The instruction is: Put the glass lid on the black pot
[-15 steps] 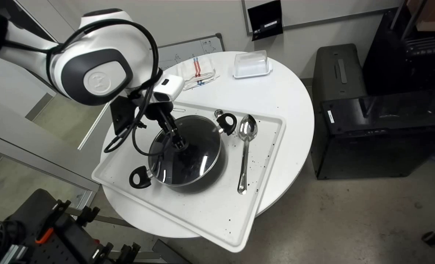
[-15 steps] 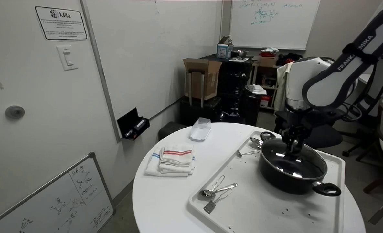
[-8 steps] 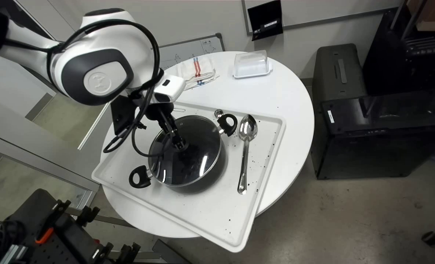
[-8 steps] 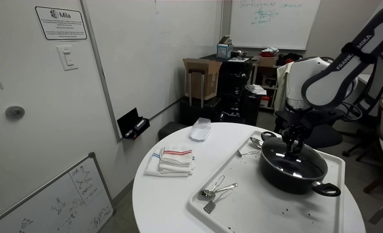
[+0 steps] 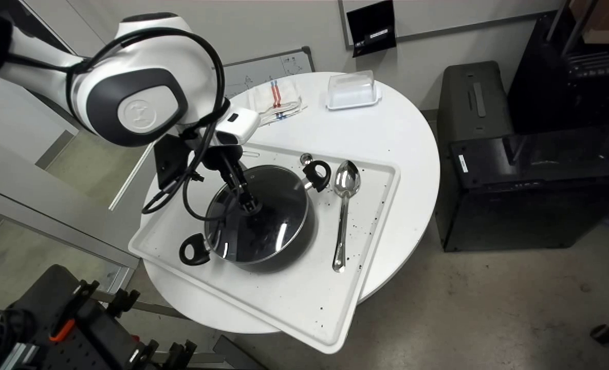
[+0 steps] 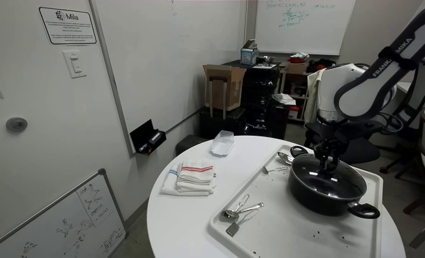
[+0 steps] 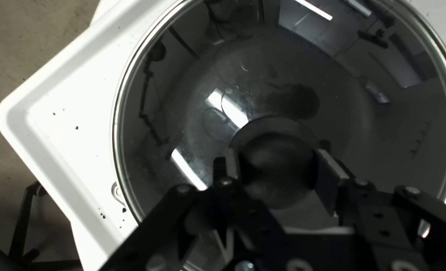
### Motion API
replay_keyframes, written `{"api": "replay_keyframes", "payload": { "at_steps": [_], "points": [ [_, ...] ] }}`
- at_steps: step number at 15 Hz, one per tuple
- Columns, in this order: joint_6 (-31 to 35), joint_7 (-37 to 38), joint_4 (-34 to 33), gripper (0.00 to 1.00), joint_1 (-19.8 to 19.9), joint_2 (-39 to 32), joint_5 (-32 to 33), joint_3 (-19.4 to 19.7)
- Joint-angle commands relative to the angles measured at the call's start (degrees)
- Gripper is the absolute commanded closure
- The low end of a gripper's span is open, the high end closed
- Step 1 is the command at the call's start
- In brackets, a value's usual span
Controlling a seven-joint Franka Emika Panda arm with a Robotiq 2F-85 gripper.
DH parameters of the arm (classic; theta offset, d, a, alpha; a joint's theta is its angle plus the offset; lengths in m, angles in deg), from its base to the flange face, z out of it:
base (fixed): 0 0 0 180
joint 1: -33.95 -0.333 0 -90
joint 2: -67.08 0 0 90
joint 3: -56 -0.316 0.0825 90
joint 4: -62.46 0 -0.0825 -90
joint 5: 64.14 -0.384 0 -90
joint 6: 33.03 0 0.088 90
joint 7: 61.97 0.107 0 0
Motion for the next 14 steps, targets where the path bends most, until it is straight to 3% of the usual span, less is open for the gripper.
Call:
{"api": "replay_keyframes", "payload": {
  "at_steps": [1,3,4,5,8,14],
  "points": [
    [-2.6,-0.6,-0.7,0.75,-0.2,0.7,-0.9,0.4],
    [-2.9,-0.2,-0.9,0.75,-0.4,0.4,-0.7,0.7],
    [-2.7,0.3,-0.7,0.25,-0.8,0.4,-0.4,1.1],
    [-2.2,0.8,-0.3,0.23,-1.2,0.7,0.0,1.4],
    [-0.5,2.1,0.9,0.03,-2.7,1.9,1.5,2.9],
    [1.4,2.7,5.0,0.0,-5.6,6.6,4.8,4.7]
  ]
}}
